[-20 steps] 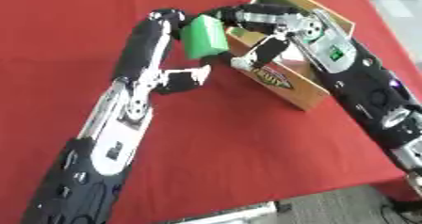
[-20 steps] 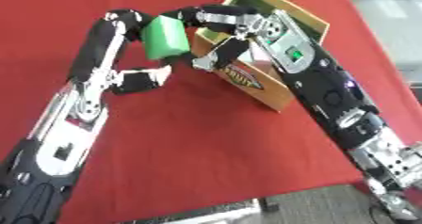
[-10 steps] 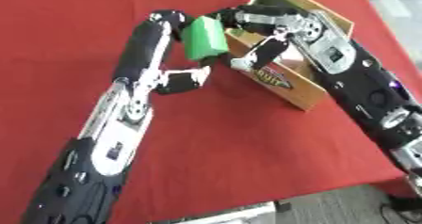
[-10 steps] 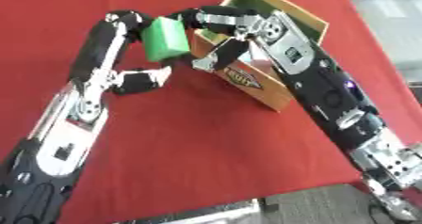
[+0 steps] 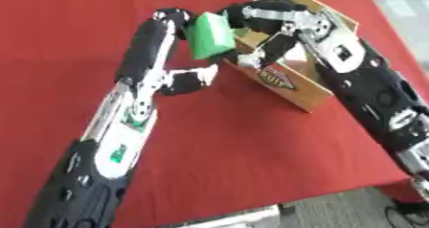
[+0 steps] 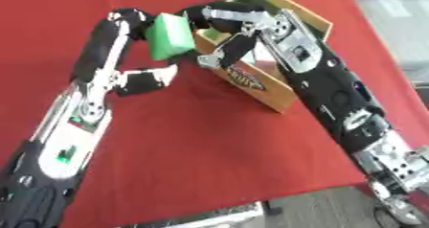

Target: Pick up the objects with one hand, pass them to the other hand, and then place them into the box on the other side of the table.

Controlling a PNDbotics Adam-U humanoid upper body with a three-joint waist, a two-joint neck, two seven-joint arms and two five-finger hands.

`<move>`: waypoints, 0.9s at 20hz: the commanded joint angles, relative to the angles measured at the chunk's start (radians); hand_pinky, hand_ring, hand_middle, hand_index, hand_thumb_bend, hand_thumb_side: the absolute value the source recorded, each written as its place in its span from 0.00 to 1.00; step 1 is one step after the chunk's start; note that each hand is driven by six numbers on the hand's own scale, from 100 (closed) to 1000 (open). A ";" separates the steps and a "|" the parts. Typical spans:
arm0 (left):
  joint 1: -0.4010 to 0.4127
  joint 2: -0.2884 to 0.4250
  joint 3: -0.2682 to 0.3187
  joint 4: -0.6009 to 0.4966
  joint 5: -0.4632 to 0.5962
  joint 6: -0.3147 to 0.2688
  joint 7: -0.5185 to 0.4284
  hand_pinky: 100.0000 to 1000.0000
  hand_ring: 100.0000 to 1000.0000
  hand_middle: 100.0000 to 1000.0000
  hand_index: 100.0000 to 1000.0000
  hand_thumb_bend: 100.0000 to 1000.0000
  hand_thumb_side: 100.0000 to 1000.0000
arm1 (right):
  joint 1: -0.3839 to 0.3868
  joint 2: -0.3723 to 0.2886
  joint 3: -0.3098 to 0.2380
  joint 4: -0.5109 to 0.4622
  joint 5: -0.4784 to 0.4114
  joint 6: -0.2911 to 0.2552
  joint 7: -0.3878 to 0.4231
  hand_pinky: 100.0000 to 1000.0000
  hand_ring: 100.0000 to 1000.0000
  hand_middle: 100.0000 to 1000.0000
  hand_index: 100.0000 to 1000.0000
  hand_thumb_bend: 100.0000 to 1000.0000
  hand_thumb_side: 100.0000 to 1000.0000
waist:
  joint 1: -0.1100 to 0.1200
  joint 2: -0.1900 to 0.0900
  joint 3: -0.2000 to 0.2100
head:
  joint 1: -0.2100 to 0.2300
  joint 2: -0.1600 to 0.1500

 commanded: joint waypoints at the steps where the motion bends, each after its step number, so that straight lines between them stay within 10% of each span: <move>1: -0.010 -0.010 -0.002 0.007 -0.009 0.010 -0.001 0.59 0.54 0.50 0.53 0.22 0.06 | -0.017 -0.016 -0.020 -0.054 -0.038 -0.080 0.094 0.85 1.00 0.48 0.62 0.00 0.18 | 0.003 -0.016 -0.005 | 0.000 0.006; 18: -0.005 -0.009 0.003 0.014 -0.058 0.005 -0.034 0.64 0.60 0.57 0.78 0.82 0.27 | -0.005 -0.013 -0.032 -0.055 -0.045 -0.067 0.094 0.82 0.98 0.43 0.59 0.00 0.26 | 0.002 -0.014 -0.008 | -0.006 0.006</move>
